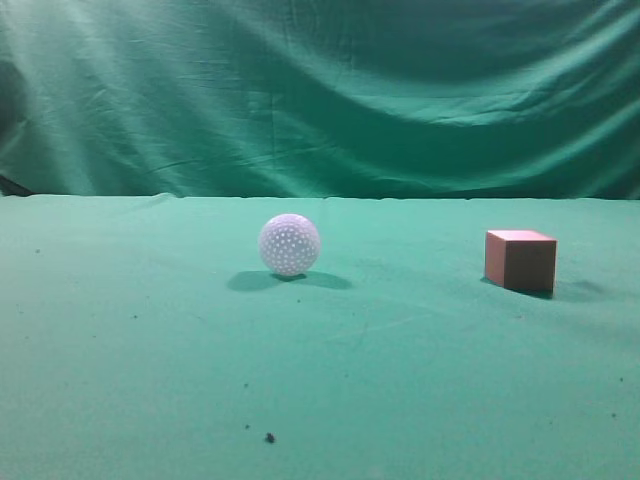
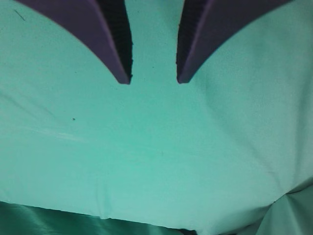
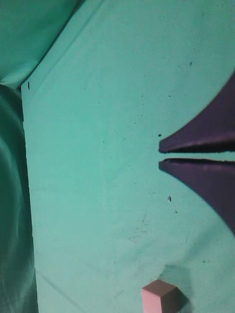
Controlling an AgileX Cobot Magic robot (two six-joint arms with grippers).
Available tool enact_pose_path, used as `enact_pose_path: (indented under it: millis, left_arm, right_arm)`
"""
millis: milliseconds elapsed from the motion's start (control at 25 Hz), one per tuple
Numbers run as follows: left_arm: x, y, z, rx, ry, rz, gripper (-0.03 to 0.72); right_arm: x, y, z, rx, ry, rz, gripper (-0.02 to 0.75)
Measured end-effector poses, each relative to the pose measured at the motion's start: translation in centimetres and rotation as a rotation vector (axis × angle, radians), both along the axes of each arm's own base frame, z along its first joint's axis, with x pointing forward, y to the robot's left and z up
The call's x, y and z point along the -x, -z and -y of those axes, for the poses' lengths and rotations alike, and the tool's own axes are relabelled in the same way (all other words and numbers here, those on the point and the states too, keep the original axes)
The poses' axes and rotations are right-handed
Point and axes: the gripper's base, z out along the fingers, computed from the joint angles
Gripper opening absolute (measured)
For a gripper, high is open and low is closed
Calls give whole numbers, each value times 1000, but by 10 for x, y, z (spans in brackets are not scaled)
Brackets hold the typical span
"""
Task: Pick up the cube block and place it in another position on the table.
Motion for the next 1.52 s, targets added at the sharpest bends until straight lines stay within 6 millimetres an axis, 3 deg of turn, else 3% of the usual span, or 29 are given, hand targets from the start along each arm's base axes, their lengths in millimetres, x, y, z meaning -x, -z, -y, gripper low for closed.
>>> enact_pose_path:
  millis: [920,1200,1280,1360,1520]
  left_arm:
    - [0,0,0,0,0,0,262]
    - [0,0,0,0,0,0,262]
    - [0,0,0,0,0,0,262]
    - [0,0,0,0,0,0,262]
    - [0,0,0,0,0,0,262]
  right_arm:
    - [-1,-4,0,-6,-1,40,0]
    - [-2,-50,0,-52,0,551,0]
    - [0,-62,0,-45,-2,540,0]
    - [2,-87,-1,-18,-7,494,0]
    - [-9,-124,-1,-15,-13,256,0]
